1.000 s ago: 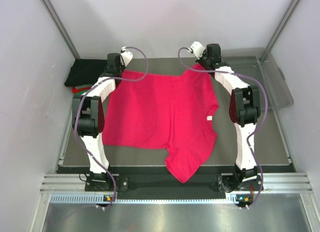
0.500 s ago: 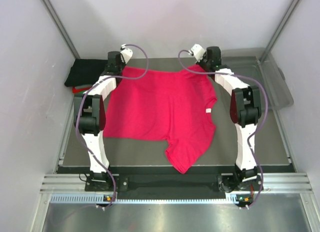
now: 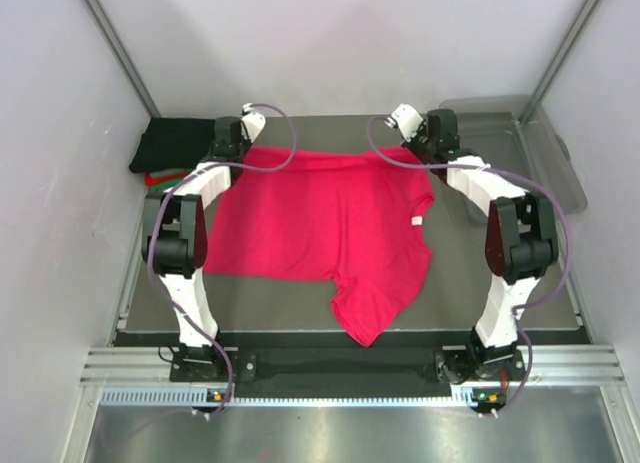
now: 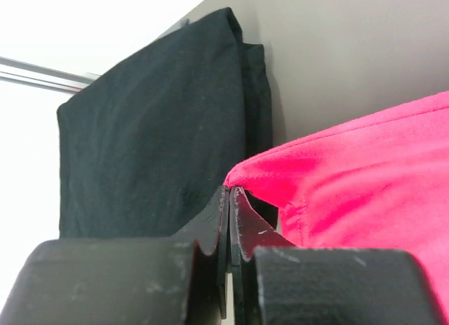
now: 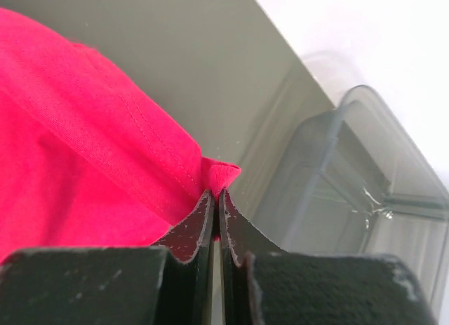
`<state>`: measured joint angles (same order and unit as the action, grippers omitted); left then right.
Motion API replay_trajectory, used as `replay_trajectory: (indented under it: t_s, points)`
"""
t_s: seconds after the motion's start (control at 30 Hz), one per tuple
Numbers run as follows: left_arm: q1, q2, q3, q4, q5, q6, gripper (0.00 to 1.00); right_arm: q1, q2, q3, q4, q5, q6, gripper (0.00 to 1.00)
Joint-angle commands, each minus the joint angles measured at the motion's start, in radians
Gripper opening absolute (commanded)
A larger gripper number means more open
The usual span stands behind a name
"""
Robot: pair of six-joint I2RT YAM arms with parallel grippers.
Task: Fold and stack the t-shirts
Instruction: Fold the tshirt
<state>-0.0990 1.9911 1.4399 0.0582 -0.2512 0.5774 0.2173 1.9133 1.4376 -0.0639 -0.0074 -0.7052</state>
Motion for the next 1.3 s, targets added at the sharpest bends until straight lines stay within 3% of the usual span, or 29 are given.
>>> replay_trajectory:
  t_s: [0.0, 0.67, 1.27]
  points:
    - [0.007, -0.080, -0.016, 0.088, -0.005, -0.004, 0.00, -0.013, -0.095, -0.031, 0.046, -0.035, 0.039, 0.00]
    - [0.044, -0.146, -0.141, 0.132, -0.003, 0.002, 0.00, -0.004, -0.316, -0.273, 0.013, -0.112, 0.102, 0.00]
    - [0.045, -0.135, -0.229, 0.115, 0.000, 0.006, 0.00, 0.027, -0.388, -0.466, -0.001, -0.169, 0.115, 0.00]
